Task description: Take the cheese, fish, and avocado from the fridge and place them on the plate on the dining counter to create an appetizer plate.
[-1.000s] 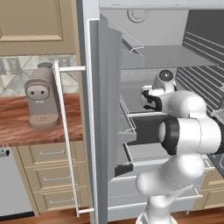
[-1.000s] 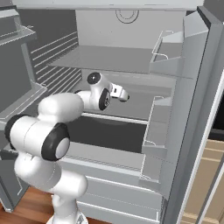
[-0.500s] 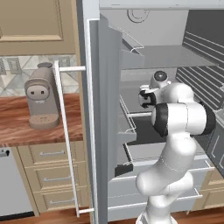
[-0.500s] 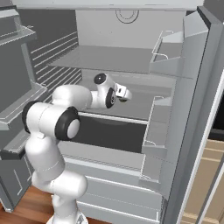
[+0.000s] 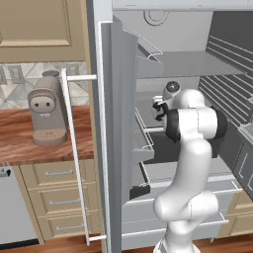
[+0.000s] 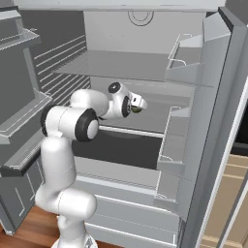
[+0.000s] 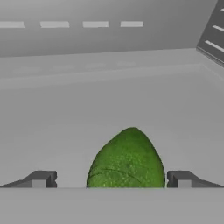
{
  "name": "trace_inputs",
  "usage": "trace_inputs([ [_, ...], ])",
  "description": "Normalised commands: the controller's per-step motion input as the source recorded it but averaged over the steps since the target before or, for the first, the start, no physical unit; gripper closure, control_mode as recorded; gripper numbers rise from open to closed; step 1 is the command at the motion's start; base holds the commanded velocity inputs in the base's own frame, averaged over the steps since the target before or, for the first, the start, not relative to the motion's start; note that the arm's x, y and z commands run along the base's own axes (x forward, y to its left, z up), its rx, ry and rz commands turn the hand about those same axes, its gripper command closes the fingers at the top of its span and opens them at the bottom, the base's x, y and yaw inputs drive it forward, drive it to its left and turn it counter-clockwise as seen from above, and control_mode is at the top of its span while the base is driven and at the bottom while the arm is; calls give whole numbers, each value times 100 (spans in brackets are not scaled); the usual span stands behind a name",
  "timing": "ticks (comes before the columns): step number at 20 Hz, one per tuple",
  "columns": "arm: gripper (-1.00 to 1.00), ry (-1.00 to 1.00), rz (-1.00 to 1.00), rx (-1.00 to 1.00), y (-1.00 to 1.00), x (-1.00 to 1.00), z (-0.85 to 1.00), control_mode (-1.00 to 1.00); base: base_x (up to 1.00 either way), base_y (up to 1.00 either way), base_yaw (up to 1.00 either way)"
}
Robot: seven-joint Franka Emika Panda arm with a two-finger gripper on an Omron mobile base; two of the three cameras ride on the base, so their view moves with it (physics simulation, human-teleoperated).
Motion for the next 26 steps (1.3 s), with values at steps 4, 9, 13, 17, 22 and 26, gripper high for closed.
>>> trace_inputs([
  [4, -100, 0, -2, 0, -1, 29, -25, -100, 0, 0, 0],
  [9, 100, 0, -4, 0, -6, 12, -27, -100, 0, 0, 0],
  [13, 100, 0, -5, 0, -3, 1, -26, -100, 0, 0, 0],
  [17, 100, 0, -4, 1, -4, -16, -8, -100, 0, 0, 0],
  [22, 100, -5, 0, 10, 0, -89, 17, -100, 0, 0, 0],
  [26, 100, -15, 0, 11, 6, -100, 63, -100, 0, 0, 0],
])
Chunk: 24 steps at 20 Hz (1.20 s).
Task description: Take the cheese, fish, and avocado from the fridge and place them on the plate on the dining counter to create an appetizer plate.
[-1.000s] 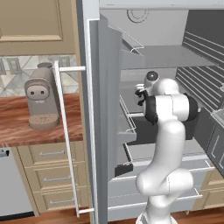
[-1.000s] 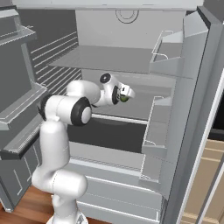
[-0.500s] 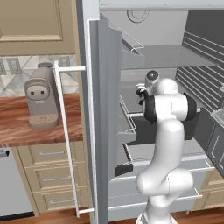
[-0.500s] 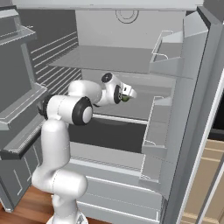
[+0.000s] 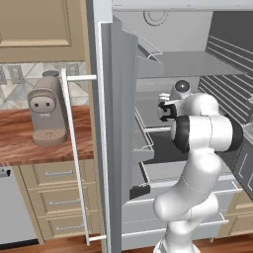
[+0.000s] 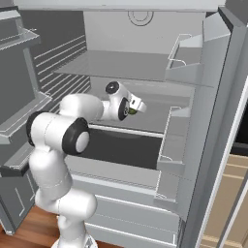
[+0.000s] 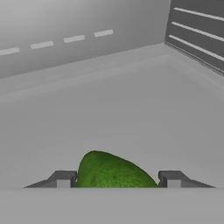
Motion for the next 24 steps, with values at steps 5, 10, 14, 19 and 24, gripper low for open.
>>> trace_inputs([
  [5, 100, -9, 0, 8, 10, -100, 100, -100, 0, 0, 0],
  [10, 100, 0, 0, 5, 18, -100, 73, -100, 0, 0, 0],
  [14, 100, 0, 0, 1, 30, -100, 25, -100, 0, 0, 0],
  [19, 100, 1, 0, 0, 28, -100, 0, -100, 0, 0, 0],
  [24, 100, 14, 2, 4, 13, -96, 0, -100, 0, 0, 0],
])
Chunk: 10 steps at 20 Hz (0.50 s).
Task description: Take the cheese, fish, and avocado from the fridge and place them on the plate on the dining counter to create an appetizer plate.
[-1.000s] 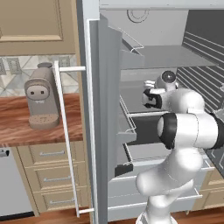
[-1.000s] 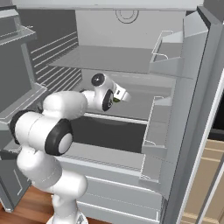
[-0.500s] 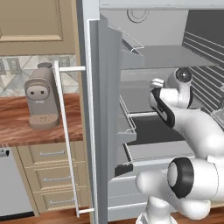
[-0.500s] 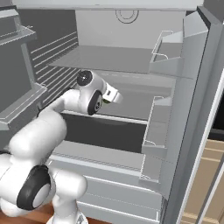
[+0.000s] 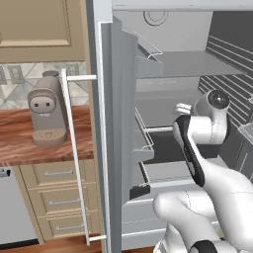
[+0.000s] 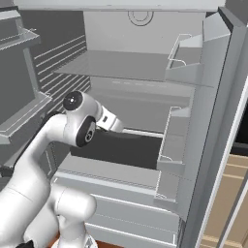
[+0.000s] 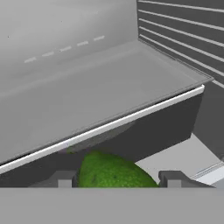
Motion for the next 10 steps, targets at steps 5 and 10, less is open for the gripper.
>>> trace_inputs([
  [5, 100, 16, 3, 3, 17, -45, 0, -100, 0, 0, 0],
  [10, 100, 11, 0, 0, 14, -11, 0, -100, 0, 0, 0],
])
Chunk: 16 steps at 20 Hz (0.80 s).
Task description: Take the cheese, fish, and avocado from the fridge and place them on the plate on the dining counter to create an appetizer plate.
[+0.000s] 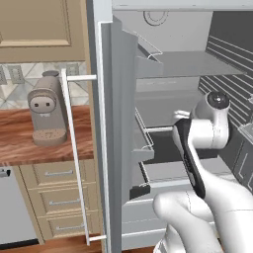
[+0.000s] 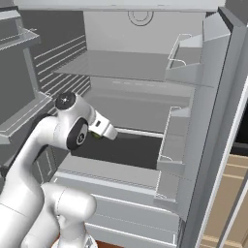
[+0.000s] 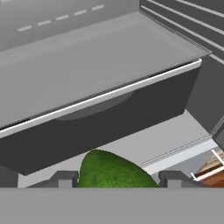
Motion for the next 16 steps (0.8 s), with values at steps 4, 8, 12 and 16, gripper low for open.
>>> trace_inputs([
  [4, 100, 0, 0, 0, 0, 0, 0, 100, -97, 0, 0],
  [8, 100, 0, 0, 0, 0, 0, 0, 100, -100, 6, 24],
  [12, 100, 0, 0, 0, 0, 0, 0, 100, -97, 20, 71],
  [16, 100, 0, 0, 0, 0, 0, 0, 100, -83, 26, 82],
])
